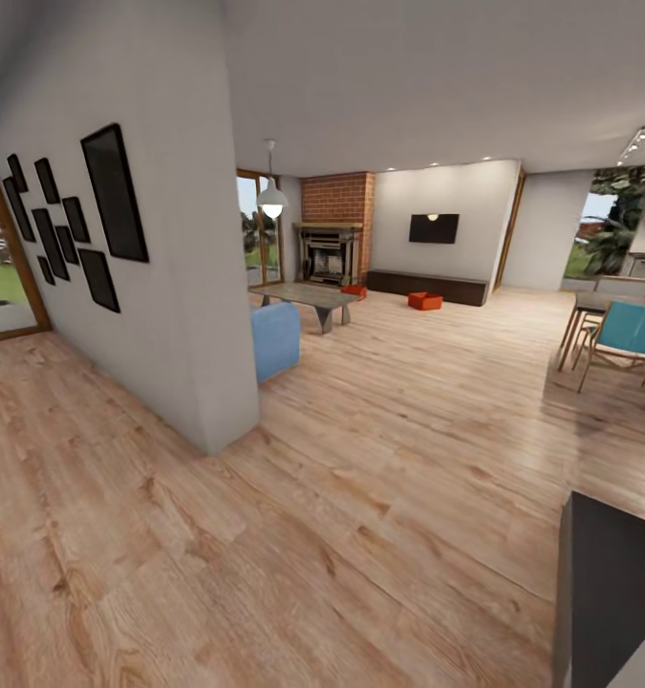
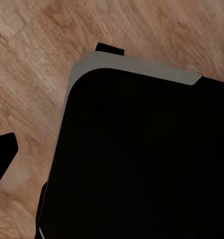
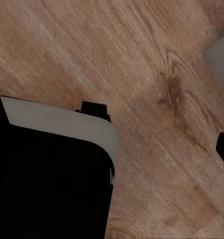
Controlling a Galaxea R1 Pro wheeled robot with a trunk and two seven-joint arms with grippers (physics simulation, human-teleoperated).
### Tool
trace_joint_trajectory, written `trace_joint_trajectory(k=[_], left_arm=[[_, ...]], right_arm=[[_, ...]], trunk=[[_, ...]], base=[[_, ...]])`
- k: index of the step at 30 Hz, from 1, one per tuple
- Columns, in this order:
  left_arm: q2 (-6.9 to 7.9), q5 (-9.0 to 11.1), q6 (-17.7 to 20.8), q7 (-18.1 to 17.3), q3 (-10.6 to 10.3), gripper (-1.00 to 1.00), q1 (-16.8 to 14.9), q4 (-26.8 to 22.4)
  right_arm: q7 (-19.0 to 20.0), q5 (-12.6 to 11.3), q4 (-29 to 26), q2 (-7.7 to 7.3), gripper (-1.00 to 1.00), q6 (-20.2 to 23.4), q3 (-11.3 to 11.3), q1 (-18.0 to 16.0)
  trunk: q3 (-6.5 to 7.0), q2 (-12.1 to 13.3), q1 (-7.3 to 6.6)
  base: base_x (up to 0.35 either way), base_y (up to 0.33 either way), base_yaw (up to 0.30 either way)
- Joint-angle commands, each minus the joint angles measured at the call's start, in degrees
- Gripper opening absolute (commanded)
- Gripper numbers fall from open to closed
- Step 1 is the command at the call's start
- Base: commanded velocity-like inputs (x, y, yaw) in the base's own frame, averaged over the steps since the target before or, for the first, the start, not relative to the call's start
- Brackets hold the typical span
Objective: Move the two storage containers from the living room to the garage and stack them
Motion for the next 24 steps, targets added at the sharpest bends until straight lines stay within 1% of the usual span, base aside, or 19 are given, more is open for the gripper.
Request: trace_joint_trajectory(k=[1, 24], left_arm=[[-0.01, 0.2, -0.1, 0.0, 0.1, 1.00, 0.0, -0.1], [-0.01, 0.2, -0.1, 0.0, 0.1, 1.00, 0.0, -0.1]], right_arm=[[-0.4, 0.6, 0.2, 0.01, 1.00, -0.2, 0.3, -0.1], [-0.4, 0.4, 0.1, 0.00, 1.00, -0.3, 0.0, -0.1]], trunk=[[-0.05, 0.0, 0.03], [-0.05, 0.0, 0.03]], base=[[0.322, 0.000, 0.000], [0.322, 0.000, 0.000]])
